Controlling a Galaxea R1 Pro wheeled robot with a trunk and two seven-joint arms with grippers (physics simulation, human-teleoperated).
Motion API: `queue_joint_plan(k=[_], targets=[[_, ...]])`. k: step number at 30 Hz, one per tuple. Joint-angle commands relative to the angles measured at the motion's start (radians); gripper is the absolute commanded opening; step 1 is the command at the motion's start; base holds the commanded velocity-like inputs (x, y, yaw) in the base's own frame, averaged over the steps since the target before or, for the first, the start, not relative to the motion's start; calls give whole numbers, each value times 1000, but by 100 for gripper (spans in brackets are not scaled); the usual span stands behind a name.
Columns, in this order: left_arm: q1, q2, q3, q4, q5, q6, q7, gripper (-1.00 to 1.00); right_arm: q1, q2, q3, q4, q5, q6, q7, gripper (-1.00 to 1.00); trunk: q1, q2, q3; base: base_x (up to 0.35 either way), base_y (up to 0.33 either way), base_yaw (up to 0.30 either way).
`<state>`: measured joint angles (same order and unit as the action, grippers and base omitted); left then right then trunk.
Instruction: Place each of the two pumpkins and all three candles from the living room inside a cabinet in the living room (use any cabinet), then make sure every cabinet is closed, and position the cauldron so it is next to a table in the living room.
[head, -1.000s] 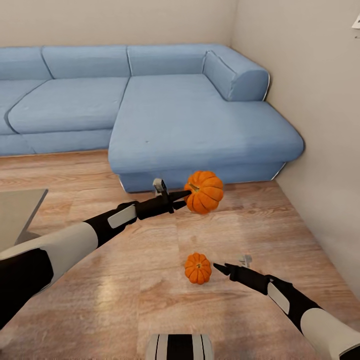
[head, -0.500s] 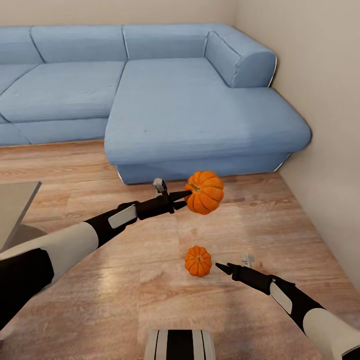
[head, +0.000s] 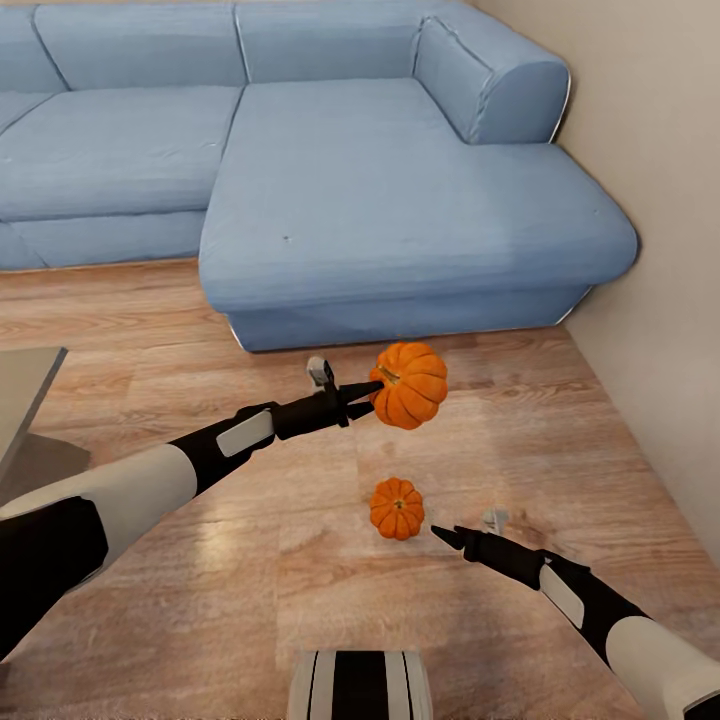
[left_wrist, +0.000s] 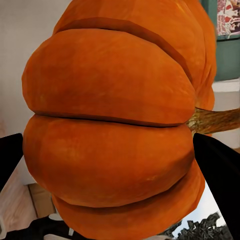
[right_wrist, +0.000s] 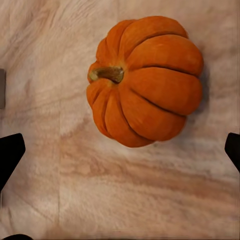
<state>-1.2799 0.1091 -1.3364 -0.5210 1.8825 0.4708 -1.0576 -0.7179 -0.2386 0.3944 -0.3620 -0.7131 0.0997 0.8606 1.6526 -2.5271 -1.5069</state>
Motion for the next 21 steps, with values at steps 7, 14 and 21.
queue_joint_plan(k=[7,14,21], targets=[[0,0,1,-1,0,1,1,-100,0,0,0,0,0,1,0,100,3,-2,-27,0,0,0],[0,0,2,-1,0,0,1,-100,0,0,0,0,0,1,0,100,6,-3,-54,0,0,0],[-1,0,2,-1,0,0,1,-100,0,1,0,0,0,1,0,100,9,-5,-81,0,0,0]])
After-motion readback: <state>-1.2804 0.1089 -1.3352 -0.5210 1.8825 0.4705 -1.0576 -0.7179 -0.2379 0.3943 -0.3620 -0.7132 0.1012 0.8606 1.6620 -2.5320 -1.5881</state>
